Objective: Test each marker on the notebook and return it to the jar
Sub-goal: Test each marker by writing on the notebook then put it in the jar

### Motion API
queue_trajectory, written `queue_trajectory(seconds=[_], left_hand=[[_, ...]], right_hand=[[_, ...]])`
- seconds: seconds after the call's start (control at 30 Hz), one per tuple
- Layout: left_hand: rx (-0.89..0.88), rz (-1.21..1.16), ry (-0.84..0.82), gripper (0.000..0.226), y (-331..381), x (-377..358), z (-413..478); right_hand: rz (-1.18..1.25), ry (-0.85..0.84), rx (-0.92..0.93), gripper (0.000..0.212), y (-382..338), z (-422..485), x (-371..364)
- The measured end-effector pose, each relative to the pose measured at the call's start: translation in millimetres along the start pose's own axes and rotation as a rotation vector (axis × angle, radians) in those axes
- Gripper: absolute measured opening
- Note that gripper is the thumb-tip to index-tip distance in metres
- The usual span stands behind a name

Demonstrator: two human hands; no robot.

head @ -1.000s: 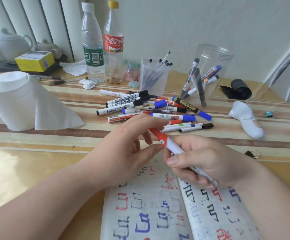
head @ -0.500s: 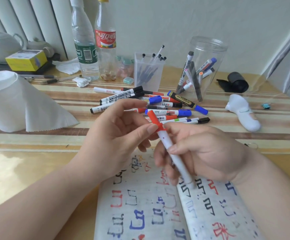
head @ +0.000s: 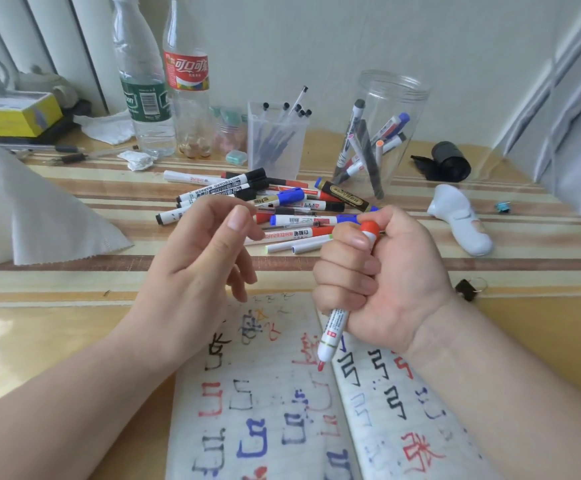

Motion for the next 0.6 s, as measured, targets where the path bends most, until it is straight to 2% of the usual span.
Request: queue_trajectory(seconds=[0.13,0.33,0.5,0.53,0.6], left_hand=[[0.016,0.050,-0.009,0.047,-0.3,0.0,0.5],[0.084,0.109,-0.068,0.048,-6.6,-4.4,0.7],[0.167,0.017,-0.133,0.053,-17.5,-4.1,1.3],[0.181,-0.017,-0.134,0.059,-18.4,-3.6,2.6],[0.206,-0.071,-0.165,0.069,-19.7,-4.1,5.4]], right_hand=[[0.029,0.046,0.086,0.021,-2.6,0.7,2.6],[0.065,0.027,0.122,0.045,-10.4,2.0,4.9],[-0.003,0.091,0.136,0.037,-23.2,0.8,16.5],[-0.067,0.067,0.130,0.042,-26.0,-0.8,17.3],[-0.273,0.034,0.118,0.066,-32.2,-2.7,21.9]])
Point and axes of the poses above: each hand's wrist, its own z-axis towards the middle knuckle, its own x-axis out of the back of the hand, y = z × x, the point moved 7 cm from there along z, towards the middle knuckle, and after that the axes turned 3 degrees about x, right-handed, at the moved point
